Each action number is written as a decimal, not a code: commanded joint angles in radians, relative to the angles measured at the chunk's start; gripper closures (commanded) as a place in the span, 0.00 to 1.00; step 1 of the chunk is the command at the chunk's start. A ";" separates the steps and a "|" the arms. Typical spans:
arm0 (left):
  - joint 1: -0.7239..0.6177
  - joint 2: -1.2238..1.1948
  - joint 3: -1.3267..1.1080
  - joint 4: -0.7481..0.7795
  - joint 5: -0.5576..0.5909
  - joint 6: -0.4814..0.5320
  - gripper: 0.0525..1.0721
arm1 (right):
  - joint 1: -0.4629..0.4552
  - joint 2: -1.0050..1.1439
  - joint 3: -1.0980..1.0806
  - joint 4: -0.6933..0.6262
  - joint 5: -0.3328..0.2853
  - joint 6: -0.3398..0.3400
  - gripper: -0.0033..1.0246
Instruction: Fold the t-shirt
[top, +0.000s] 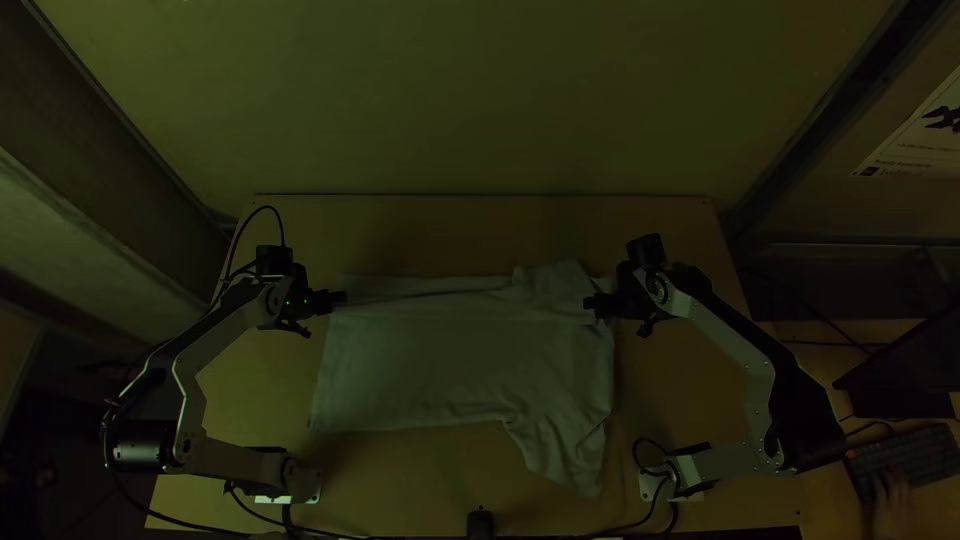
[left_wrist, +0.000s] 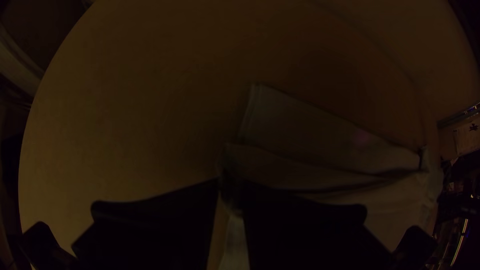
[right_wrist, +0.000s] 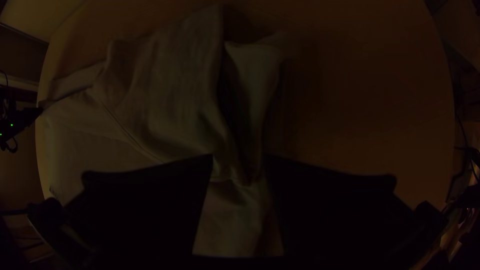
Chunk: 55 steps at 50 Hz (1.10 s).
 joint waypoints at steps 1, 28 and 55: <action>0.009 -0.054 -0.027 -0.023 -0.008 0.003 0.46 | 0.006 -0.034 -0.008 -0.009 0.004 0.020 0.03; -0.072 -0.319 0.044 -0.381 0.073 0.148 0.05 | 0.029 -0.280 0.046 -0.146 0.004 0.017 0.04; -0.088 -0.390 0.001 -0.749 -0.060 0.269 0.05 | 0.187 -0.478 -0.007 -0.502 -0.013 -0.015 0.04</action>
